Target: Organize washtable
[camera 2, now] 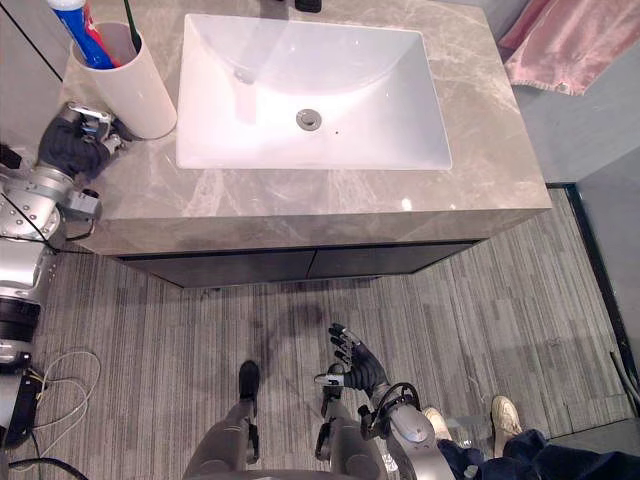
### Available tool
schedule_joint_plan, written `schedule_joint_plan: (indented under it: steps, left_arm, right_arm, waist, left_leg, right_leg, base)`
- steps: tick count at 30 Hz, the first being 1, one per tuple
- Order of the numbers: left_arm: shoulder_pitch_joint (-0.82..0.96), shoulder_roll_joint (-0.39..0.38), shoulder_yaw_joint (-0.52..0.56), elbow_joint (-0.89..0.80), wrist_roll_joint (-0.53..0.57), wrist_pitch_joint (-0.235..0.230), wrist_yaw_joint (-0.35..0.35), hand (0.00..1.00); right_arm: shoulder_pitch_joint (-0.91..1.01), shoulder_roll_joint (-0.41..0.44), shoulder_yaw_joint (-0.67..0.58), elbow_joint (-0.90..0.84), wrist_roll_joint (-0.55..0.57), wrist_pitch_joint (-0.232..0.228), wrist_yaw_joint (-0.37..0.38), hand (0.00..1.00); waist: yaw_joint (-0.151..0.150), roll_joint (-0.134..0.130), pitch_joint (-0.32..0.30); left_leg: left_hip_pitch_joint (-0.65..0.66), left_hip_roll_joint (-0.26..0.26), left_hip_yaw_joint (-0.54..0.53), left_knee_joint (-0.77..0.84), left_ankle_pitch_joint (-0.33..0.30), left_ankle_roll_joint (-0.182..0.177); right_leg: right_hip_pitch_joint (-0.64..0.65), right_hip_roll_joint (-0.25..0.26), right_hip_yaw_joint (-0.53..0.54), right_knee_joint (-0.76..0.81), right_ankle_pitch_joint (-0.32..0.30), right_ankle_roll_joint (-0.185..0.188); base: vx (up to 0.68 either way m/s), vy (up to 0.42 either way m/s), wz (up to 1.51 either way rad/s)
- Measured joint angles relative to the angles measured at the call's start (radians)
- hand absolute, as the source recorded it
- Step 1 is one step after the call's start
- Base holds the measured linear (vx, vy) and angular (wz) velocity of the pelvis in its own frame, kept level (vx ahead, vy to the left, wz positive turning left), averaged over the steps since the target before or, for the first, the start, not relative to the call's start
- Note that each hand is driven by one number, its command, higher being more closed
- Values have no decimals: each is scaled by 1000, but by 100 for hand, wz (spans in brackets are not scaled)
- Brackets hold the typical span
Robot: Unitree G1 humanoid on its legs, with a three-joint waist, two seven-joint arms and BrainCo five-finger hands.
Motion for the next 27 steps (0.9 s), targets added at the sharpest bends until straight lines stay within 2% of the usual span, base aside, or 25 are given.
schedule_joint_plan:
  steps: [10, 17, 27]
  left_arm:
    - [39, -46, 1, -52, 1, -4, -15, 100]
    - [75, -134, 5, -79, 1, -3, -15, 100]
    - [63, -188, -44, -90, 18, -5, -9, 100]
  right_arm:
    - [-2, -2, 22, 11, 0, 6, 6, 0]
    - [-4, -2, 22, 11, -2, 6, 19, 0]
    - [-5, -2, 21, 11, -8, 7, 16, 0]
  waist:
    - [7, 4, -2]
    - [7, 28, -27]
    - [-4, 30, -38]
  left_leg:
    - [10, -3, 0, -15, 2, 1]
    - [10, -10, -1, -15, 3, 2]
    - [9, -8, 5, -17, 3, 2]
  right_leg:
    - [3, -2, -1, 1, 0, 1]
    - [4, -2, -1, 0, 0, 2]
    - [-2, -4, 3, 1, 1, 4]
  base:
    - [10, 4, 0]
    - [28, 9, 1]
    - [2, 5, -1]
